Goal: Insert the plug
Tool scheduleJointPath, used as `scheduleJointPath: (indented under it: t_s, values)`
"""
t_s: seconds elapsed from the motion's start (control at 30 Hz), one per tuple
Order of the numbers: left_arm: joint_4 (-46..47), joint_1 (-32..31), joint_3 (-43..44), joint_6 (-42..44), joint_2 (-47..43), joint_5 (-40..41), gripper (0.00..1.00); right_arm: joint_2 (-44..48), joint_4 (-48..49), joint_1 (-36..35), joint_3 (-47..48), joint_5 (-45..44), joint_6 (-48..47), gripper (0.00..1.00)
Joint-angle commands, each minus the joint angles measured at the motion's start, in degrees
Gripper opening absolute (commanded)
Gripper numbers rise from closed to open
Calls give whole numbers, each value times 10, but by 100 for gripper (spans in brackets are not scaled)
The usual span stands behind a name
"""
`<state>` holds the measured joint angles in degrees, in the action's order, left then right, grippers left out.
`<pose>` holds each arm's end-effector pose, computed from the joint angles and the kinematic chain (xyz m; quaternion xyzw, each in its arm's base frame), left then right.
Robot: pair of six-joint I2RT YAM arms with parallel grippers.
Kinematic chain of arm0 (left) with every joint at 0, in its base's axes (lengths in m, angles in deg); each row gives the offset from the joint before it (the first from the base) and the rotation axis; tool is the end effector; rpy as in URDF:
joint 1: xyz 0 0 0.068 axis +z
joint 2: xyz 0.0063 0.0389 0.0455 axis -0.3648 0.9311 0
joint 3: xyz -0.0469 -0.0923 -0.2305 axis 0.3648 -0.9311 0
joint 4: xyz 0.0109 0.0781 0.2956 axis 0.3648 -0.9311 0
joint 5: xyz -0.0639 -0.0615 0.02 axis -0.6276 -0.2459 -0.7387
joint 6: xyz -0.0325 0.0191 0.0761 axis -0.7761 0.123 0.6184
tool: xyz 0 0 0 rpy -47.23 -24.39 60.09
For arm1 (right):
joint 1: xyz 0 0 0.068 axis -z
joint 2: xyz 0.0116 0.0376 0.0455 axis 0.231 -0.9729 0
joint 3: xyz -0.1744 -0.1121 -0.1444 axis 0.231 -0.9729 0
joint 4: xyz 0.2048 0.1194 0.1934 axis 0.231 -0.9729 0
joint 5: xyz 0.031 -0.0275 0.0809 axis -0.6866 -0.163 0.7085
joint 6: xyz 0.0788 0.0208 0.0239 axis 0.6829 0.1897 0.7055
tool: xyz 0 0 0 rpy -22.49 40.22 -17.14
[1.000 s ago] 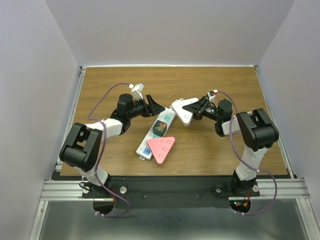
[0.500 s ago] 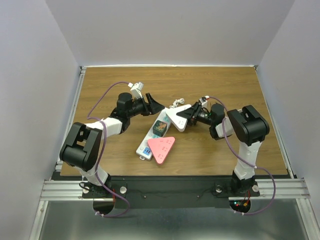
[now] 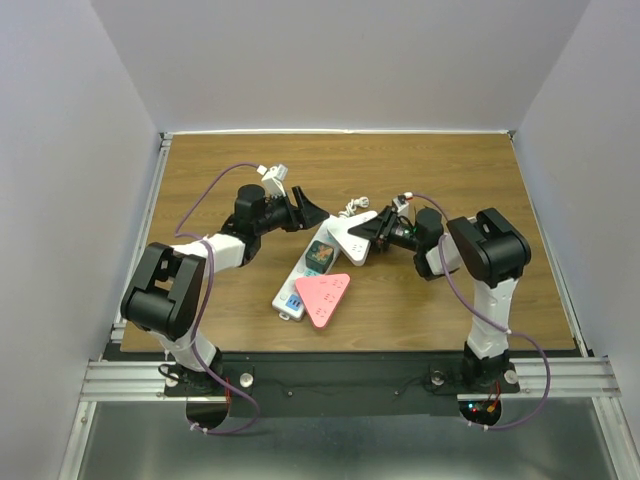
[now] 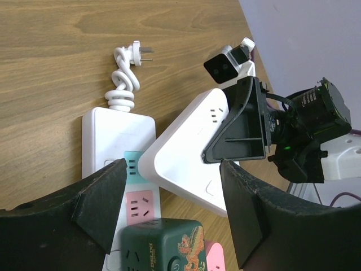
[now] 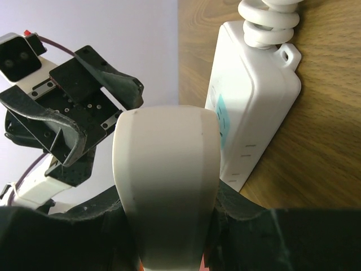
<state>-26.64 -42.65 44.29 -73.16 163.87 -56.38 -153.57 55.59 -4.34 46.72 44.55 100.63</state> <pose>0.3612 -0.1842 0.1564 0.0979 0.7437 -0.4836 0.4510 0.3410 0.1653 0.0427 0.1177 0.7243 0.6503 0.1965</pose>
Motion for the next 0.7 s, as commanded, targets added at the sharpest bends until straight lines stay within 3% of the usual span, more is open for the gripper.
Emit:
scheduleJointPath:
  t_s: [0.0,0.67]
  values:
    - [11,3,24,13,2,-7,78,-5,61,-12,18,-7,-7,1]
    - [1,3,30,20,5,-10,77,-26,61,-16,23,-36,-14,0]
